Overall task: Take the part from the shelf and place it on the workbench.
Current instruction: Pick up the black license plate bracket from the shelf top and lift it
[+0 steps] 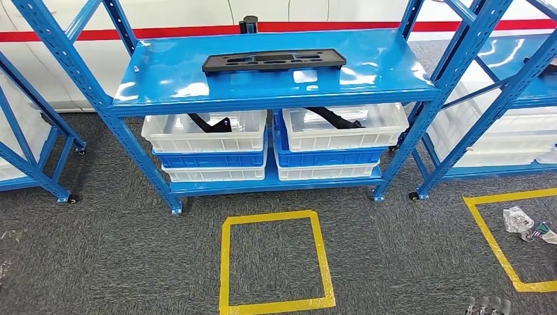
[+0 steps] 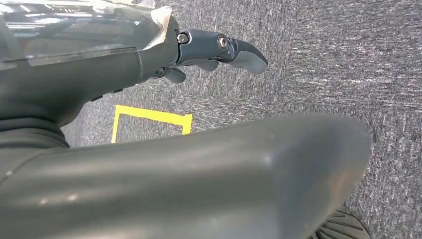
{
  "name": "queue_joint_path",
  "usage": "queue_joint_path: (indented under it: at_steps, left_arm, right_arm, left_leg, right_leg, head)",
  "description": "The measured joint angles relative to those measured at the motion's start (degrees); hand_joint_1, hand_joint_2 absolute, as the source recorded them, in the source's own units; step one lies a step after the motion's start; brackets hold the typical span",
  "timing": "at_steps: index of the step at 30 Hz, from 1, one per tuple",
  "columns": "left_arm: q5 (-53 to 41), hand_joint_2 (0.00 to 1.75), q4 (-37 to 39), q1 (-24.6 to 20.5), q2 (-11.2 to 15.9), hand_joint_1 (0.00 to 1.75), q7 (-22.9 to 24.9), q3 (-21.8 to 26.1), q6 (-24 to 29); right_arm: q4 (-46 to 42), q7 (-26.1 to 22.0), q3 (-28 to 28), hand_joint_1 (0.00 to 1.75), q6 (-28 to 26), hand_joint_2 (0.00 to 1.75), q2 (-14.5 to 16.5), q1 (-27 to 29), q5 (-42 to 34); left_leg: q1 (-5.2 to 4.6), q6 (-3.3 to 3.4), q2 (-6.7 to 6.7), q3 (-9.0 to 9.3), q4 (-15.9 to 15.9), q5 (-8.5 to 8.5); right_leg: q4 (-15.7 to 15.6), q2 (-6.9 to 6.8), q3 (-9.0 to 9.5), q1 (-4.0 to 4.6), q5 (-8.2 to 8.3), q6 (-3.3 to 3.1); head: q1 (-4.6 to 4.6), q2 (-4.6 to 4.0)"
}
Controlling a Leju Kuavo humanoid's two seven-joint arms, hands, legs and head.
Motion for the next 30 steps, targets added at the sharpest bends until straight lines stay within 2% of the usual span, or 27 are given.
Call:
queue_joint_path:
  at_steps: [9,16,22,30]
  left_arm:
    - [-1.9,0.00,0.4,-0.5,-0.2,0.00,-0.6,2.7,0.3]
    - [-3.1,0.00,0.6,-0.6,-0.3,0.00,-1.1,4.2,0.5]
    - [-3.8,0.00,0.7,-0.7,-0.3,0.00,-1.7,4.8,0.5]
    - [-4.6,0.00,0.9,-0.8,-0.3,0.00,-2.2,5.7,0.5]
  right_arm:
    - [-17.4,-4.5,5.7,0.00,4.7,0.00,4.0,2.2,-1.2]
    - [-30.5,-7.4,12.8,0.00,7.7,0.00,5.9,4.7,2.0]
    - [-38.2,-8.9,22.0,0.00,5.8,0.00,4.5,6.4,7.0]
    - [-45.6,-10.4,35.3,0.00,0.5,0.00,0.2,7.7,13.0]
  left_leg:
    - [0.00,0.00,0.00,-0.01,0.0,0.00]
    - [0.00,0.00,0.00,-0.01,0.0,0.00]
    - [-0.01,0.01,0.00,0.00,0.0,0.01]
    - [-0.01,0.03,0.00,-0.01,0.0,0.02]
  right_leg:
    - [0.0,0.00,0.00,0.00,0.00,0.00]
    - [0.0,0.00,0.03,0.00,0.00,0.00]
    - [0.0,0.00,0.04,0.00,0.00,0.00]
    - [0.0,0.00,0.22,0.00,0.01,0.01]
  head:
    - [-0.01,0.00]
    - [-0.01,0.00]
    - [0.00,0.00]
    - [-0.01,0.00]
